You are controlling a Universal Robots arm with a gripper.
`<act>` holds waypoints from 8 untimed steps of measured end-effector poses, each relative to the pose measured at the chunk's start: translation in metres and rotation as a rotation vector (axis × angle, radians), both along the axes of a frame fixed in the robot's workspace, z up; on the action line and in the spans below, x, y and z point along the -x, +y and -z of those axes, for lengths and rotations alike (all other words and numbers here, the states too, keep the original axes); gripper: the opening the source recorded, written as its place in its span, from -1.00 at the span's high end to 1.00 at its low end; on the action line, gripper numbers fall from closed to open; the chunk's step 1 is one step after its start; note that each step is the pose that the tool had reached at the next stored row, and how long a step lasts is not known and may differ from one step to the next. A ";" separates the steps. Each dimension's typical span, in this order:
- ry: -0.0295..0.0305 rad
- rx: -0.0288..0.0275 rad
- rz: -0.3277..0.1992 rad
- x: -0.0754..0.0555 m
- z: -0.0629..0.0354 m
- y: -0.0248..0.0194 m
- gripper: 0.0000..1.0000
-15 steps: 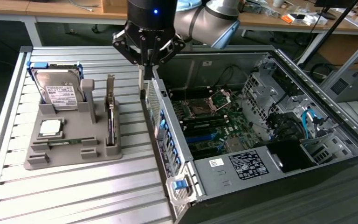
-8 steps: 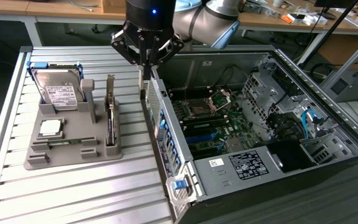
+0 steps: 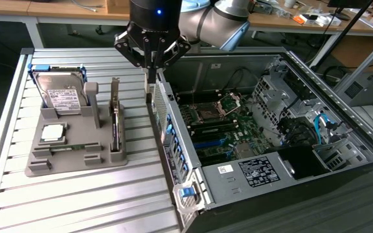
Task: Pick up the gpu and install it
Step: 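Reach for the gpu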
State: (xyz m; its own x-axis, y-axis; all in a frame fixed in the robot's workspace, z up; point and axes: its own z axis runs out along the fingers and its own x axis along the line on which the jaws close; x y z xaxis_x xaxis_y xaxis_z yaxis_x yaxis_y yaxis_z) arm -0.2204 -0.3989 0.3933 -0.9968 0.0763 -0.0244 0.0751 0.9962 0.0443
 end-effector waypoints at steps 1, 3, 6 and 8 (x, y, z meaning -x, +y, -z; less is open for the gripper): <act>0.0000 0.0000 0.000 0.000 0.0000 0.0000 0.79; -0.0001 -0.0001 0.000 0.001 0.0000 0.0000 0.79; 0.0000 0.0000 0.000 0.002 0.0000 0.0000 0.79; 0.0000 0.0000 0.000 0.003 0.0000 0.0000 0.79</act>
